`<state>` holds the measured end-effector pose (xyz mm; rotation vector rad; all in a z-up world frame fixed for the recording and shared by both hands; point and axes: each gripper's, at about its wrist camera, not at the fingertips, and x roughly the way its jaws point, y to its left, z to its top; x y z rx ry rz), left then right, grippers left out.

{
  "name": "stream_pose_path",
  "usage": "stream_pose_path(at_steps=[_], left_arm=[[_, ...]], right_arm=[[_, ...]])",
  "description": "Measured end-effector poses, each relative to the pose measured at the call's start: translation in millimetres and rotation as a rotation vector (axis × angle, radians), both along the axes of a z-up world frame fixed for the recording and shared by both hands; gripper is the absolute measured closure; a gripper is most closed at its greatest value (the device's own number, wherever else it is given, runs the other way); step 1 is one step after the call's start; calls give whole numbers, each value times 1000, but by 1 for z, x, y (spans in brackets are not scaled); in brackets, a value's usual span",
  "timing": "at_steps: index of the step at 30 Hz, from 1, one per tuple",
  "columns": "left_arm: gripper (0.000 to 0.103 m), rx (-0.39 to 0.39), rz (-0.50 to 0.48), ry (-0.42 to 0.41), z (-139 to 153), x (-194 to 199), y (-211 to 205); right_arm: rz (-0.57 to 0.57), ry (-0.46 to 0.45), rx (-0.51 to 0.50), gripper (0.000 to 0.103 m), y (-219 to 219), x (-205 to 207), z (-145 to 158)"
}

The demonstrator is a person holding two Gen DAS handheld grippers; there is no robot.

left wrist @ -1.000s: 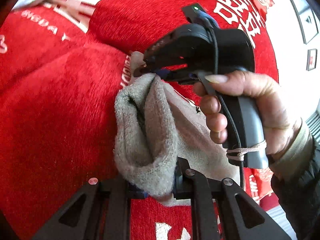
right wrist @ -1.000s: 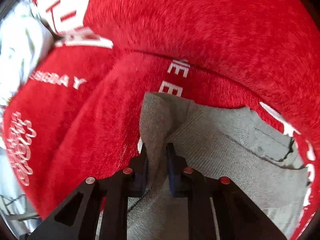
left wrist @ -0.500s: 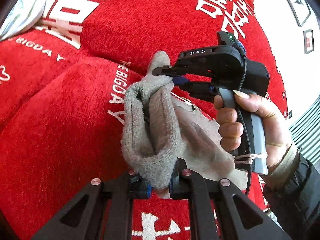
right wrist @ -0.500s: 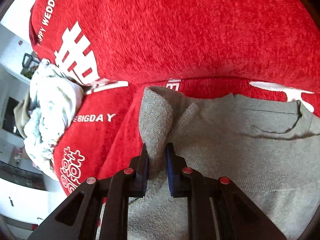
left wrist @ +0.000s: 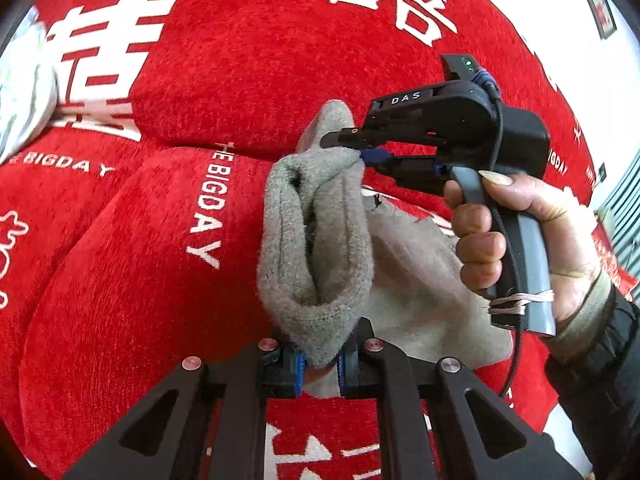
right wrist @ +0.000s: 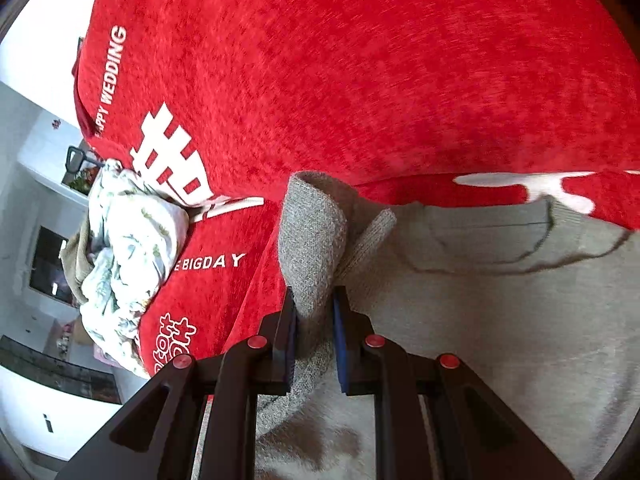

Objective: Fold small clothes
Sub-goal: 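Close the right gripper on the sweater while the left gripper keeps holding it, then lift the folded sweater edge with both grippers and carry it over the body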

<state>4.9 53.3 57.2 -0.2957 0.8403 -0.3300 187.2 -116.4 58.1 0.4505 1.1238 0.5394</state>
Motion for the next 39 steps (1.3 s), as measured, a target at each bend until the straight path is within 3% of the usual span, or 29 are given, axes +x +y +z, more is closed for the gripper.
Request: stream_pose_path(at_steps=[12, 22, 39], left_arm=[[91, 177, -28, 8, 4, 2, -45], [91, 253, -64, -1, 5, -3, -73], [91, 404, -207, -44, 12, -15, -160]], right_arm=[[4, 19, 28, 86, -44, -4, 8], [5, 18, 23, 86, -70, -9, 11], [14, -8, 41, 86, -135, -8, 18]])
